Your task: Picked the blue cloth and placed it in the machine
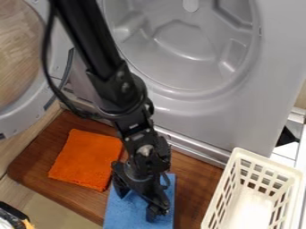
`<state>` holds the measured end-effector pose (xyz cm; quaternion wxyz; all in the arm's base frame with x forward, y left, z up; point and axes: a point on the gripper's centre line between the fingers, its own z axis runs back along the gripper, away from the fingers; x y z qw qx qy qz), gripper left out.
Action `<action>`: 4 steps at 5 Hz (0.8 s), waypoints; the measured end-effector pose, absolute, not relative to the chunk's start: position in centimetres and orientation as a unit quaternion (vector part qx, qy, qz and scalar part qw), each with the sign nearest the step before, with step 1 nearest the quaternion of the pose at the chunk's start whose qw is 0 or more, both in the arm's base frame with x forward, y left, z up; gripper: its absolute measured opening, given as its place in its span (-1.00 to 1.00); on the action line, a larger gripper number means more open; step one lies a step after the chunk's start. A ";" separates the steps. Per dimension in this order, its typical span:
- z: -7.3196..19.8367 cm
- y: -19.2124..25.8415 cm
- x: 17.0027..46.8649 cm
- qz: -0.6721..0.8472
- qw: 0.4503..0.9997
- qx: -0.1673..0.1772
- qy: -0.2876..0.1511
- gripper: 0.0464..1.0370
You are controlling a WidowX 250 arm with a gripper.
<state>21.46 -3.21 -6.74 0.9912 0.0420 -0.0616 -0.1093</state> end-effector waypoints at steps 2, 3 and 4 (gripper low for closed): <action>-8.3 -3.0 22.9 -0.095 0.994 0.004 -0.055 0.43; -8.3 -2.7 22.9 -0.090 0.995 0.005 -0.053 0.01; -7.8 -2.2 22.3 -0.088 0.995 0.018 -0.051 -0.45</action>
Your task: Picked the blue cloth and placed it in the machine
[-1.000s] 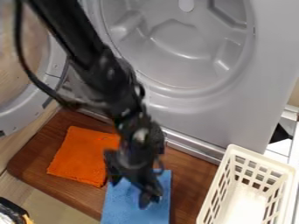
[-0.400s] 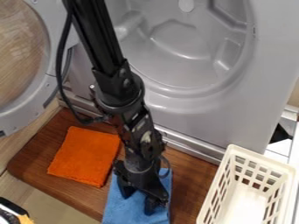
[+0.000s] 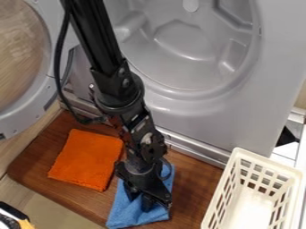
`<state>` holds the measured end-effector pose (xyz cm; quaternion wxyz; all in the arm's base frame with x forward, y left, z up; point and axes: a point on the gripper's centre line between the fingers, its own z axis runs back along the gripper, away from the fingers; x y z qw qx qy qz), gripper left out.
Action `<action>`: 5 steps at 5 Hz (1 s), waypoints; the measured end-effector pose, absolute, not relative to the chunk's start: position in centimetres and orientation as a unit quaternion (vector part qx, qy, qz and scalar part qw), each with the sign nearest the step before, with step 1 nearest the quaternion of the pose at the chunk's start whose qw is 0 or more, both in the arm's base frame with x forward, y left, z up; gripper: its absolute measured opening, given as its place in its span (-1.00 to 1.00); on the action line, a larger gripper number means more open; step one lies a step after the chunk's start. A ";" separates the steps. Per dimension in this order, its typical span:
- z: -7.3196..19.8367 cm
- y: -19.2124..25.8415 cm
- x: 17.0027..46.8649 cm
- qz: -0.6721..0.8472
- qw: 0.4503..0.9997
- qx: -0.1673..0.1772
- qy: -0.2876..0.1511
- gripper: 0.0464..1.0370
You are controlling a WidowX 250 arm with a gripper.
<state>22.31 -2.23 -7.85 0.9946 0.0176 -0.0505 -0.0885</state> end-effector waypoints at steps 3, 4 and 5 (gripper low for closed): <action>-0.4 -2.2 21.4 -0.096 0.990 0.040 -0.093 -0.90; 1.6 -2.0 21.7 -0.090 0.989 0.035 -0.113 -0.90; 4.9 -1.9 23.6 -0.082 0.985 0.037 -0.149 -0.90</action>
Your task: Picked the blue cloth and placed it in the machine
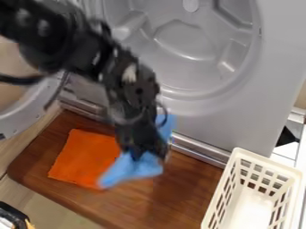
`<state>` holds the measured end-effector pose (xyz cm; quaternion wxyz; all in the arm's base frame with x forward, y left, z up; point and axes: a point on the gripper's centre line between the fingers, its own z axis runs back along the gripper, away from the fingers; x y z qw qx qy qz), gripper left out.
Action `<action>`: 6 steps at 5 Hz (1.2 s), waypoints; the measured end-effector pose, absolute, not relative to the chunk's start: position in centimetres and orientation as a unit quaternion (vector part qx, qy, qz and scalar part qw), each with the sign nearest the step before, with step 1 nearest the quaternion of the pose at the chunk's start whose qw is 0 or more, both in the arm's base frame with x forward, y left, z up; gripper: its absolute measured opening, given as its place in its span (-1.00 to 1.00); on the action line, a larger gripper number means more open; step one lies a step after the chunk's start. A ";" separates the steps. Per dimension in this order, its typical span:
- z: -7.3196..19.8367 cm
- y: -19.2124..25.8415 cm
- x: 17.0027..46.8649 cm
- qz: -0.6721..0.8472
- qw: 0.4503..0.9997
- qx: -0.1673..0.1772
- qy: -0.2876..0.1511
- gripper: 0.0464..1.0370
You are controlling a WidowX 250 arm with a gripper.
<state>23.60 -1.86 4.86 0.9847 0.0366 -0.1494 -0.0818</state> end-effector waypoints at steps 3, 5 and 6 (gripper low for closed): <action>8.8 -0.8 34.0 -0.050 0.983 0.057 -0.164 -0.90; 3.8 -1.7 40.3 -0.085 0.988 0.054 -0.118 -0.84; 3.7 -1.5 40.3 -0.077 0.988 0.058 -0.118 -0.44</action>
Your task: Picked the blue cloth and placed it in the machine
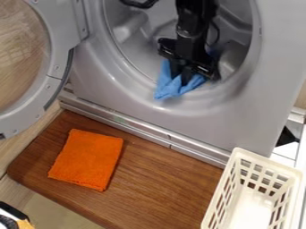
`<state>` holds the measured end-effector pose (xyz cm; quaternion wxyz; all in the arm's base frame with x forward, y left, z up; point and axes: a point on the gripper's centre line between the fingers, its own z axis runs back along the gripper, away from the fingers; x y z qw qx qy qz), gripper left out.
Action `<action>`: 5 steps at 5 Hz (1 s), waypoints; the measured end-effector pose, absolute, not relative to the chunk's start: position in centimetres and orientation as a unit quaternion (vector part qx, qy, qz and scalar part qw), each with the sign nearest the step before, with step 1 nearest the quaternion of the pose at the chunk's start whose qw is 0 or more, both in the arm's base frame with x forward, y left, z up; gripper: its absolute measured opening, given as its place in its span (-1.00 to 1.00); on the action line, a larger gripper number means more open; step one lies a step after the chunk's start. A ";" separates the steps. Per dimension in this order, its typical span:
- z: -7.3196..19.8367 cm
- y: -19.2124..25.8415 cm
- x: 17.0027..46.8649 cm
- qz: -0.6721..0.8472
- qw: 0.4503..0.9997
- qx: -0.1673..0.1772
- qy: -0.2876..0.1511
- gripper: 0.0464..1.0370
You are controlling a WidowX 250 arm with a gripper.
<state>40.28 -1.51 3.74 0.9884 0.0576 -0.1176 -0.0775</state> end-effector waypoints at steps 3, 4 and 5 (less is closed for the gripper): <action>3.7 -1.3 38.5 -0.062 0.990 0.045 -0.118 0.91; 4.1 -1.2 37.9 -0.060 0.990 0.036 -0.121 0.91; 5.2 -0.8 37.3 -0.067 0.990 0.043 -0.116 0.92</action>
